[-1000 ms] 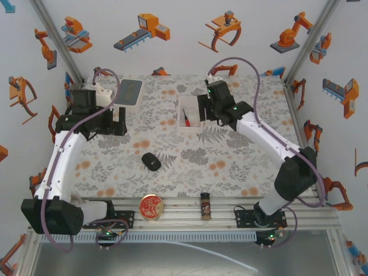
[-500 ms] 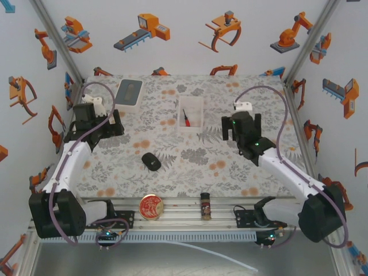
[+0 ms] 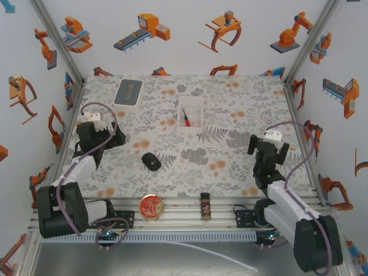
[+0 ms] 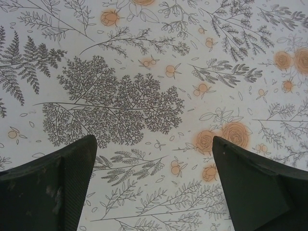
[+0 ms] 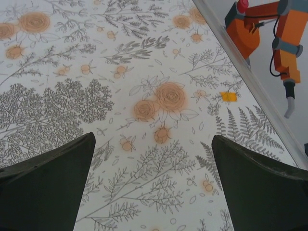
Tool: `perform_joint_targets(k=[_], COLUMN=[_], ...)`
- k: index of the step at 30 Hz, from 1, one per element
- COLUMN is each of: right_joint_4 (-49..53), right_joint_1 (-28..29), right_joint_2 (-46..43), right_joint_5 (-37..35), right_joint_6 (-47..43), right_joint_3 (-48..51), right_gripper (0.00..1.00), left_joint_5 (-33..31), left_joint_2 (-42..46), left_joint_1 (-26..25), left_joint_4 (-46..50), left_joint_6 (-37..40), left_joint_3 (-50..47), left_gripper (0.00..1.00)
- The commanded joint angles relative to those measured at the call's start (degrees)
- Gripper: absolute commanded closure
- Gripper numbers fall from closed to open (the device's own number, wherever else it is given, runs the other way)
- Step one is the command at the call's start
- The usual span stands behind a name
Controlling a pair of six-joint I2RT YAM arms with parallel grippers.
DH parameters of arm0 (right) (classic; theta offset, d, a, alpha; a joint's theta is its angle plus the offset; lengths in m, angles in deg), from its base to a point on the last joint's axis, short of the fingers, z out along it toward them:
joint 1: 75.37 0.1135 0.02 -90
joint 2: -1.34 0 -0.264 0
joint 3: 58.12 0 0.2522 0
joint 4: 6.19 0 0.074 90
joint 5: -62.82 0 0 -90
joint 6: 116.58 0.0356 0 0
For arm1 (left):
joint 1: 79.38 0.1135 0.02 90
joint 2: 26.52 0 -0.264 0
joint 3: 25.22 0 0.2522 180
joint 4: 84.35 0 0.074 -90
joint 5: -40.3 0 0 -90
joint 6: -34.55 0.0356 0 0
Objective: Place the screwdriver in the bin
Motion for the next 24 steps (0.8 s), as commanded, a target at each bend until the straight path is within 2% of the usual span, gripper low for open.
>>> perform_joint_targets(k=[1,8,11,14,17,19,21,24], right_joint_4=[-10.9,-23.6,-27.7,-31.1,-33.5,-37.0,-38.4,-42.3], right_joint_1=[-1.3,-4.5,-5.5,-6.6,-8.6,-9.7,-10.3,-10.4], right_joint_2=[4.1,16.7,20.8,23.7,27.4,30.3,32.1,37.2], right_joint_5=[3.0,8.6,10.3,12.2,14.7,14.6,17.7,20.7], right_joint_6=[-3.3,-4.0,-3.8,-3.5,-1.2,0.5,0.3,-1.1], right_joint_3=[-0.9,-0.6,-0.3,-0.7,-1.2,-0.8,-1.2,-1.7], right_gripper=[0.01,0.01,0.01,0.01,0.01,0.01,0.01,0.01], left_joint_5=[-1.1,-0.3,0.7,3.7,4.2,3.7,5.0,4.9], left_joint_2=[1.4,-1.4,-4.5,-8.9,-14.0,-17.2,-19.9,-18.4], left_joint_1=[0.3,0.4,0.4,0.2,0.1,0.1,0.0,-0.5], left_joint_4=[-9.6,-23.8,-28.1,-35.9,-42.6,-44.7,-48.2,-44.8], left_joint_6=[3.5,5.7,4.6,5.3,5.2,5.0,5.2,6.3], left_joint_3=[-2.3,-9.1,-9.5,-11.1,-12.1,-11.6,-11.8,-11.5], left_gripper=[0.03,0.03,0.03,0.03,0.03,0.03,0.03,0.03])
